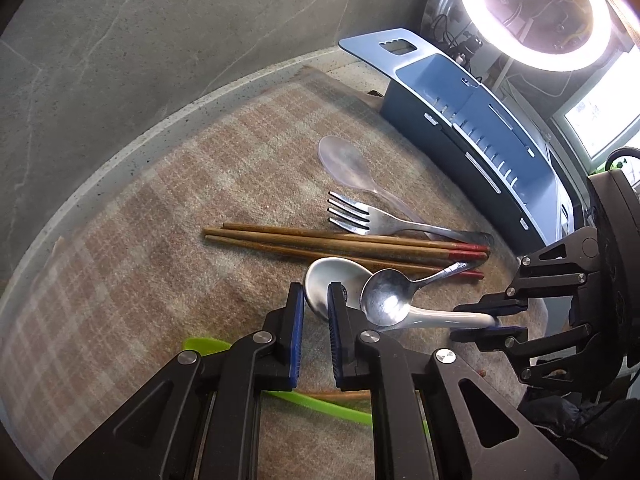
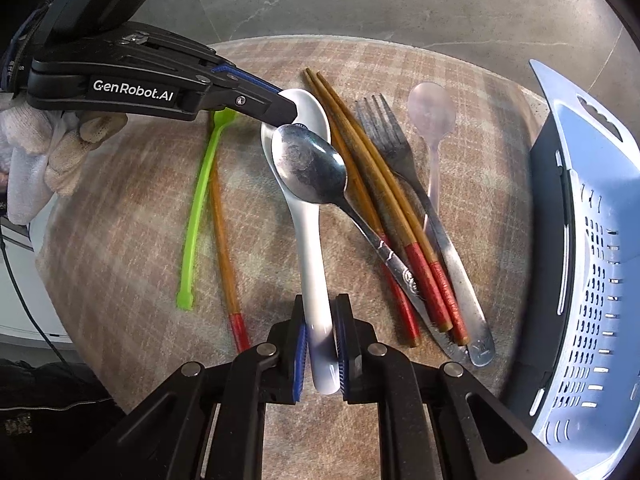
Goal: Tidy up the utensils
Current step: 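Lift the second white spoon and carry it over the blue basket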
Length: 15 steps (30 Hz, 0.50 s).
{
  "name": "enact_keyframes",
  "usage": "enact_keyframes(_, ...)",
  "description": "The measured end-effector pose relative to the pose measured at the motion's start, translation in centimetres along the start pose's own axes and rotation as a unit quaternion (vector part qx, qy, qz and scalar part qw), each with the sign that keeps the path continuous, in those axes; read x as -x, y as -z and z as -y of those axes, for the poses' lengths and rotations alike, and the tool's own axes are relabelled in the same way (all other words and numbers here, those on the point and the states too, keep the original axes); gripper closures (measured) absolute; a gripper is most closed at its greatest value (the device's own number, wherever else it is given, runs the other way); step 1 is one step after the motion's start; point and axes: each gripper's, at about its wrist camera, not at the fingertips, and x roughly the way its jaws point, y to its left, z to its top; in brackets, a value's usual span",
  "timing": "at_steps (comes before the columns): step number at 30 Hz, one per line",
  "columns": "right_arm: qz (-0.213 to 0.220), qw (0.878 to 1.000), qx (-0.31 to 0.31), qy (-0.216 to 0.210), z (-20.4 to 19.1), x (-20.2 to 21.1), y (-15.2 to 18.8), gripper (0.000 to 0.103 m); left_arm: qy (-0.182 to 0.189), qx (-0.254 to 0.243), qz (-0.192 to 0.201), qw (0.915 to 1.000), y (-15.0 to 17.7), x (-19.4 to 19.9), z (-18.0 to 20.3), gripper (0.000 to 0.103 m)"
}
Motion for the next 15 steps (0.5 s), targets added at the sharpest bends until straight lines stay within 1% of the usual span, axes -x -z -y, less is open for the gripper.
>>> enact_keyframes(9, 0.006, 1.0, 0.017, -0.011, -2.3, 0.1, -0.6, 0.092, -0.005, 0.015, 0.013, 0.9998, 1.8, 2.0, -1.2, 0.093)
enact_keyframes(15, 0.011, 0.999, 0.034, -0.01, -3.9, 0.2, -1.1, 0.092, -0.013, 0.028, 0.023, 0.9992, 2.9, 3.4, -1.9, 0.093)
